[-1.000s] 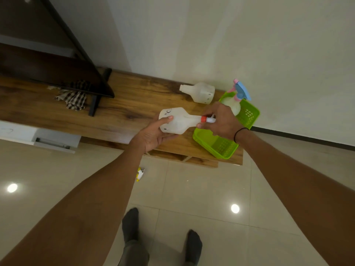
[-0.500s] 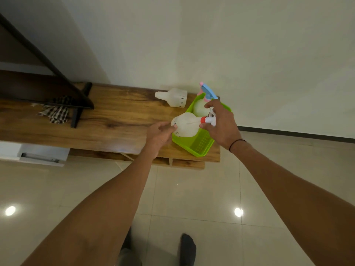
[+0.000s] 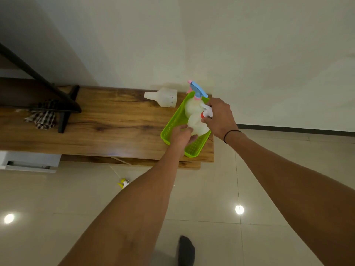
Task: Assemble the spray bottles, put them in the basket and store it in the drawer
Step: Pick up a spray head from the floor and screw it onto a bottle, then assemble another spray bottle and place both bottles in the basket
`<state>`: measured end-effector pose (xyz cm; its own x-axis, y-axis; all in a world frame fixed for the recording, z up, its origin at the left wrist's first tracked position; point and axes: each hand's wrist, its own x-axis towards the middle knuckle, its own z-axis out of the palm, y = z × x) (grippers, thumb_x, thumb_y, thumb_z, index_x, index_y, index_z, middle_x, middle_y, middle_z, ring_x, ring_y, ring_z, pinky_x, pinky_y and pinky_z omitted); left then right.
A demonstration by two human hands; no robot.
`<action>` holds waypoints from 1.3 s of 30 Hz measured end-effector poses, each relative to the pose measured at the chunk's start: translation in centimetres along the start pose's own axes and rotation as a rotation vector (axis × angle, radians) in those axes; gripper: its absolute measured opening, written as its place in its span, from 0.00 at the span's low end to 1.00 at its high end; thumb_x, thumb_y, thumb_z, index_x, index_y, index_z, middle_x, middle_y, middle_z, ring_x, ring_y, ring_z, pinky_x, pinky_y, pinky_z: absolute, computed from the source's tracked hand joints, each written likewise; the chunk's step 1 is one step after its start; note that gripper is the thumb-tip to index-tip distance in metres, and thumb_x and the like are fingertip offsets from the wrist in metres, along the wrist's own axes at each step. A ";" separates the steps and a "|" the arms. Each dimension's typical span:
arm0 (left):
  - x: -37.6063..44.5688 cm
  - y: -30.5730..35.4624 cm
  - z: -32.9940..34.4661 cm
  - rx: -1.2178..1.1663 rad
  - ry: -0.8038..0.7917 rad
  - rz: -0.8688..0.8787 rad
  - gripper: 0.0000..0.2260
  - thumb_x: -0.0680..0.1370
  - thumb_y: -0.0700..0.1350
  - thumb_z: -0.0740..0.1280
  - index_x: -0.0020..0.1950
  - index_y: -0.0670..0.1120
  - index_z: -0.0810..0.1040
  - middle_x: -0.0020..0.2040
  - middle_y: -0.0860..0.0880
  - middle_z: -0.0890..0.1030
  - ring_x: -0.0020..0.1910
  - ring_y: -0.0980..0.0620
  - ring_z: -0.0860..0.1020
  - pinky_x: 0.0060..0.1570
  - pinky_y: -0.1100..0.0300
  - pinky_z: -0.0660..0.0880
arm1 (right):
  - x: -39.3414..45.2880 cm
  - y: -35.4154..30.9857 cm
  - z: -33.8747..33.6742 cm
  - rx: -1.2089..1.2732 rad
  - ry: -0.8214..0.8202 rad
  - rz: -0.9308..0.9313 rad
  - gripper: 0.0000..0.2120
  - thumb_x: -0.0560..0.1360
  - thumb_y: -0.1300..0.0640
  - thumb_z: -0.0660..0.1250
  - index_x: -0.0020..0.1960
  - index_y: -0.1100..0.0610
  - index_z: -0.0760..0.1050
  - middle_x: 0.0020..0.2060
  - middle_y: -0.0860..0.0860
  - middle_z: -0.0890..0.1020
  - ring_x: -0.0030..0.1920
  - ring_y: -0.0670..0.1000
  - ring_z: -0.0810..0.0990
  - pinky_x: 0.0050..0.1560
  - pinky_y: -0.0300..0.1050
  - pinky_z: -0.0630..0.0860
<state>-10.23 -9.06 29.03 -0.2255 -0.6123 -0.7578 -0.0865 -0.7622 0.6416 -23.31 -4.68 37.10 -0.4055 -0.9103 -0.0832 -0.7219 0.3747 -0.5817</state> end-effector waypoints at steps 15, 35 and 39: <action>1.2 -1.2 0.6 0.184 -0.086 -0.033 0.13 0.83 0.36 0.62 0.41 0.49 0.72 0.50 0.45 0.76 0.48 0.46 0.76 0.64 0.49 0.75 | 2.2 0.9 2.9 -0.303 -0.046 0.063 0.16 0.75 0.58 0.71 0.61 0.57 0.73 0.58 0.55 0.77 0.60 0.61 0.75 0.45 0.52 0.72; -0.8 5.9 -7.0 0.126 0.009 0.096 0.03 0.82 0.42 0.66 0.53 0.49 0.78 0.48 0.46 0.85 0.47 0.49 0.84 0.51 0.55 0.82 | 1.0 -7.6 2.9 -0.569 0.109 -0.127 0.24 0.74 0.45 0.67 0.64 0.58 0.72 0.56 0.58 0.77 0.56 0.62 0.74 0.55 0.58 0.70; 0.1 6.8 -8.6 0.122 0.012 0.126 0.09 0.82 0.42 0.67 0.61 0.45 0.79 0.53 0.43 0.88 0.47 0.48 0.86 0.48 0.55 0.83 | 1.9 -9.9 5.3 -0.488 0.065 -0.132 0.23 0.73 0.45 0.67 0.62 0.58 0.72 0.54 0.57 0.77 0.55 0.61 0.73 0.55 0.56 0.70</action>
<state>-2.45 -16.16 32.32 -0.2308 -0.7045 -0.6711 -0.1754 -0.6483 0.7409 -13.97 -11.10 38.42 -0.3163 -0.9483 0.0249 -0.9408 0.3102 -0.1368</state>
